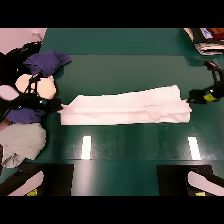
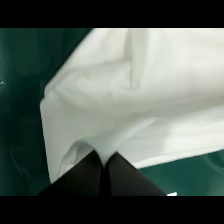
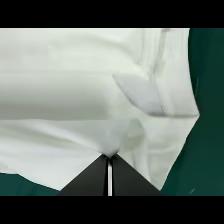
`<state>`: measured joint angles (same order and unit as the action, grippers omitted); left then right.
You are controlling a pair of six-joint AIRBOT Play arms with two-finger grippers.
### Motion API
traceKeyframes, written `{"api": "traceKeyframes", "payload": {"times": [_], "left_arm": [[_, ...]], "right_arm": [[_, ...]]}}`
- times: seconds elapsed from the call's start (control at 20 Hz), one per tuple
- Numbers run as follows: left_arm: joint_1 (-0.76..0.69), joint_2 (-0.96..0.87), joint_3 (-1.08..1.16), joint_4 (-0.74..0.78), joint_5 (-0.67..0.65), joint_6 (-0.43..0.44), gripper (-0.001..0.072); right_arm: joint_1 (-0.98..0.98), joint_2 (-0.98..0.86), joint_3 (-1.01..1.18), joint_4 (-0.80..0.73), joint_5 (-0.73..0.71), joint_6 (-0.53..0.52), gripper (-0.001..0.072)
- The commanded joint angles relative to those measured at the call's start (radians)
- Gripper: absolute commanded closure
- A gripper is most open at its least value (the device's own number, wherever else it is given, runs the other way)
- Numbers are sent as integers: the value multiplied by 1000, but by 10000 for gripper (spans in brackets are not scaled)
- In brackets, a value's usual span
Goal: Fold the shirts.
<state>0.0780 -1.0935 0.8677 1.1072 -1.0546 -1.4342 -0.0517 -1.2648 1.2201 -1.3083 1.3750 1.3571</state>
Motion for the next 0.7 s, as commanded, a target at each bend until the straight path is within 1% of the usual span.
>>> {"api": "traceKeyframes", "payload": {"times": [0.0, 0.1, 0.2, 0.3, 0.35, 0.4, 0.45, 0.5, 0.55, 0.65], "left_arm": [[0, -226, 129, -28, 85, 31, 688], [0, -309, 206, -57, 87, 58, 688], [1, -366, 278, -70, 92, 59, 687], [0, -383, 317, -76, 115, 65, 687], [1, -383, 328, -85, 131, 64, 685], [1, -383, 338, -96, 135, 64, 619], [1, -383, 345, -104, 134, 59, 361], [1, -383, 354, -120, 126, 41, 147], [1, -383, 368, -126, 113, 22, 165], [0, -383, 414, -129, 43, 19, 169]], "right_arm": [[17, -177, 170, 7, -19, 23, 698], [17, -249, 251, 8, -10, 34, 697], [17, -316, 323, 9, -12, 53, 697], [17, -382, 395, 26, -12, 56, 696], [14, -412, 427, 55, -18, 54, 678], [3, -447, 466, 93, -23, 47, 496], [-13, -481, 505, 144, -23, 40, 355], [-35, -515, 548, 206, -14, 16, 324], [-59, -543, 587, 258, 6, 0, 324], [-114, -579, 643, 319, 83, -34, 324]]}}
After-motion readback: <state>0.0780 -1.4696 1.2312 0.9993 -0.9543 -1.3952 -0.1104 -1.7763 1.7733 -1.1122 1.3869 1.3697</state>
